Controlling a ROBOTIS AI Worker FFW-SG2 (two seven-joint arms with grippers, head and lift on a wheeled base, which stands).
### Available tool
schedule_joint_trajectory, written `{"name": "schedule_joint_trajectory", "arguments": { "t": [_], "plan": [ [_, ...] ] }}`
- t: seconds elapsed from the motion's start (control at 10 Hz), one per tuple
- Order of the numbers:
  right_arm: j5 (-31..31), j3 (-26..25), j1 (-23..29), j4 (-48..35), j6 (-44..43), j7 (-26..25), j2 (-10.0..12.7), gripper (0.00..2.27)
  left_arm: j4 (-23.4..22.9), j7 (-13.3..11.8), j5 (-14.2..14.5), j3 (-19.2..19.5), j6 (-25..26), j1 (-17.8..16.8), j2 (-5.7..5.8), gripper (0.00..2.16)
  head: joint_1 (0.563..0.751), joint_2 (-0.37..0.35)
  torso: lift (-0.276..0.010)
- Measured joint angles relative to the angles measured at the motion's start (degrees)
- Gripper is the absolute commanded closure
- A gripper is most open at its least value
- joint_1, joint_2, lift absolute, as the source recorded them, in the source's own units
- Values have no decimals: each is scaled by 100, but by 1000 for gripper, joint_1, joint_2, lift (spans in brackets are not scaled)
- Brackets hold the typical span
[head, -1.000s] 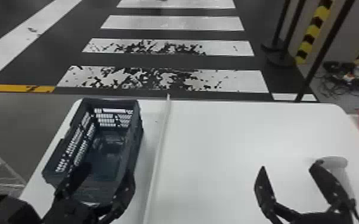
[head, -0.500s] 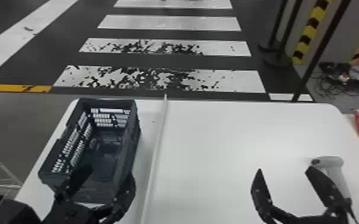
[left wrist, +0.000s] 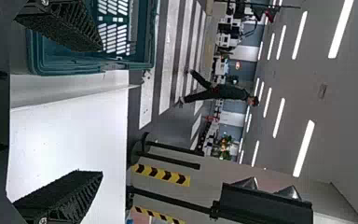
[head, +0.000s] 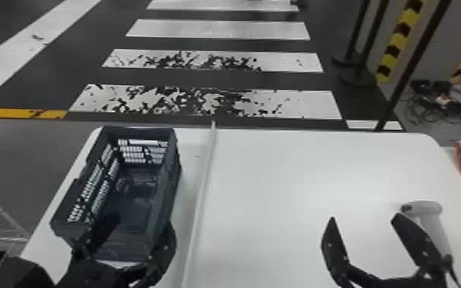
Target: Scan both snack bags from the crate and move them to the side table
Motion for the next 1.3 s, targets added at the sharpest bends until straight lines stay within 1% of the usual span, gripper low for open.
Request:
{"name": "schedule_joint_trajectory", "arguments": {
  "t": [1.3],
  "plan": [
    [-69, 18, 3, 11, 9, 0, -15, 97, 9, 18, -65, -58, 17, -17, 1, 43, 695, 16, -95]
  ]
}}
